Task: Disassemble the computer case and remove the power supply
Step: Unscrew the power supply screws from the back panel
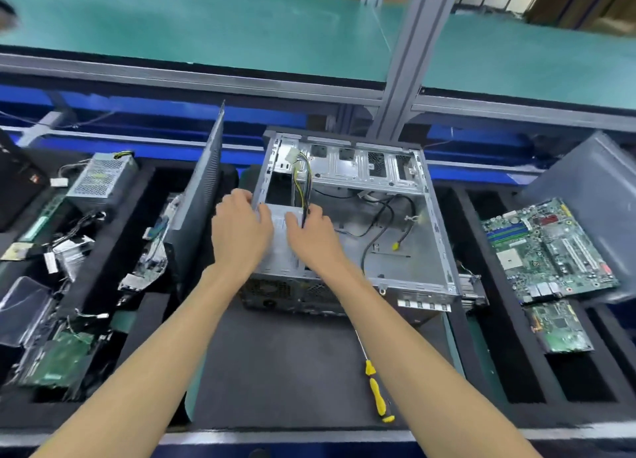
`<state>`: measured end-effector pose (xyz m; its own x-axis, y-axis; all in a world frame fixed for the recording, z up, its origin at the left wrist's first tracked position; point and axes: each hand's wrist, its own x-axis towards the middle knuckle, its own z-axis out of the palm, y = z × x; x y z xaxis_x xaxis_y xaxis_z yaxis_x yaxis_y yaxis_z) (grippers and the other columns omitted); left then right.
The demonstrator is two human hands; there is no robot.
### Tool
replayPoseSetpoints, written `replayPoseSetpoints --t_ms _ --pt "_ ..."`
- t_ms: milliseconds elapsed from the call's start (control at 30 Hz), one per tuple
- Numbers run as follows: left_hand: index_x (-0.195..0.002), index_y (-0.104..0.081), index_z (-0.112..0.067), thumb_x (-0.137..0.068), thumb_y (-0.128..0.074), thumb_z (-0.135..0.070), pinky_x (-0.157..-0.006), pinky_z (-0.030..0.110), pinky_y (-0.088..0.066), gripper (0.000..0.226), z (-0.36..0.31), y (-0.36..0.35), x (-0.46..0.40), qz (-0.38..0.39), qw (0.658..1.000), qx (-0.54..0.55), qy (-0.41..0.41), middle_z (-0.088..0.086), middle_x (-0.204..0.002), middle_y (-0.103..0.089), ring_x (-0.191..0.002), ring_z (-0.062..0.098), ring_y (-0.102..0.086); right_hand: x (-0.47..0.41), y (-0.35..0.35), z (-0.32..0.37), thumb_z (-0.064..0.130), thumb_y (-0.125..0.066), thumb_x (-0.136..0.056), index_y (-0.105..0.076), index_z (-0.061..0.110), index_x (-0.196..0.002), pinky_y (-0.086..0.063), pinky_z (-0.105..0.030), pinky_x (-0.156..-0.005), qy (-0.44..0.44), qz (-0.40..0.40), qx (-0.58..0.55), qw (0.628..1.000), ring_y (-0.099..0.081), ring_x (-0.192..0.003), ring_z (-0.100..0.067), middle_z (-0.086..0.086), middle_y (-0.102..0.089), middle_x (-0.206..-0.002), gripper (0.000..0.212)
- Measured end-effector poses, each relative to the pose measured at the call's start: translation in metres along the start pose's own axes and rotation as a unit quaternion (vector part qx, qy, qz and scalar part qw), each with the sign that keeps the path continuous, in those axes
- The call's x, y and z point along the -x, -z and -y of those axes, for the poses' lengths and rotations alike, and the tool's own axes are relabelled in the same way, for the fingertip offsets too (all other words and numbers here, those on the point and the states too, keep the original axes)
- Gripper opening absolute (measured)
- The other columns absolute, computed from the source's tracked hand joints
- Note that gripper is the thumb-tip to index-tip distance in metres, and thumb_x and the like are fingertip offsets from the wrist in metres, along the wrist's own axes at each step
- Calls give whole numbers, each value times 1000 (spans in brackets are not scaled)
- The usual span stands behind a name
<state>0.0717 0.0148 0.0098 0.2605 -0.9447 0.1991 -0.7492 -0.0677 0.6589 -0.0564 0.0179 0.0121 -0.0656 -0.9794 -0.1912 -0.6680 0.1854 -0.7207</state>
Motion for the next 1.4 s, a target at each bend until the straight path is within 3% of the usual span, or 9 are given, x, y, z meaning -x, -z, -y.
replayPoseSetpoints --t_ms 100,167,333,567,900,1000,1100,1200,1400 --pt "-132 -43 -5 -105 -31 -39 -93 48 -39 45 8 -16 -20 120 988 -39 87 22 -135 -52 -121 41 -50 -12 -20 8 40 -34 -107 -17 11 -157 -34 -49 -107 -26 -5 44 999 -34 -138 -40 -27 -34 -150 61" --pt "-123 -43 -7 -106 -23 -43 -90 48 -37 45 14 -24 -27 167 979 -34 112 26 -132 -54 -119 44 -51 -17 -28 10 36 -31 -108 -21 11 -156 -30 -49 -110 -8 -23 100 995 -28 -141 -39 -24 -30 -153 55" --pt "-111 -43 -13 -105 -21 -46 -78 43 -35 40 24 -28 -30 172 979 18 111 24 -122 -59 -96 36 -51 -28 -38 12 30 -25 -109 -40 11 -148 -20 -54 -120 69 -52 209 974 -9 -154 -27 -12 -19 -165 46" --pt "-111 -45 -13 -106 -20 -43 -78 43 -37 40 26 -29 -30 178 978 26 105 20 -117 -60 -91 33 -50 -32 -39 10 30 -25 -108 -49 12 -130 -40 -47 -99 92 -58 225 968 -46 -123 -29 -10 -51 -132 37" --pt "-114 -46 -11 -107 -18 -40 -80 42 -36 41 23 -24 -25 175 980 10 96 17 -116 -60 -96 33 -50 -37 -36 17 27 -27 -108 -49 9 -121 -43 -47 -91 89 -57 215 971 -48 -118 -33 -14 -52 -126 31" --pt "-122 -49 -10 -105 -23 -40 -88 43 -42 43 24 -23 -26 179 973 83 124 15 -122 -61 -106 34 -55 -33 -37 16 29 -31 -106 -48 15 -132 -39 -44 -97 128 -102 227 960 -46 -122 -29 -9 -50 -134 34" --pt "-148 -40 -18 -106 -32 -41 -101 33 -39 48 28 -20 -28 212 933 238 169 1 -144 -52 -126 17 -51 -29 -40 20 34 -31 -106 -46 16 -142 -35 -44 -103 166 -118 231 951 -40 -132 -25 -6 -47 -143 43" --pt "-156 -30 -29 -106 -35 -47 -105 22 -29 54 33 -18 -28 252 902 305 175 -12 -159 -34 -139 5 -37 -28 -49 20 38 -24 -107 -37 16 -150 -35 -45 -105 149 -91 227 958 -41 -132 -24 -6 -49 -142 50" --pt "-156 -31 -31 -105 -33 -52 -109 22 -26 55 38 -20 -28 248 901 312 171 -13 -158 -35 -140 3 -36 -44 -48 24 38 -26 -106 -53 9 -126 -40 -48 -99 122 -79 254 956 -48 -118 -29 -11 -57 -126 44"
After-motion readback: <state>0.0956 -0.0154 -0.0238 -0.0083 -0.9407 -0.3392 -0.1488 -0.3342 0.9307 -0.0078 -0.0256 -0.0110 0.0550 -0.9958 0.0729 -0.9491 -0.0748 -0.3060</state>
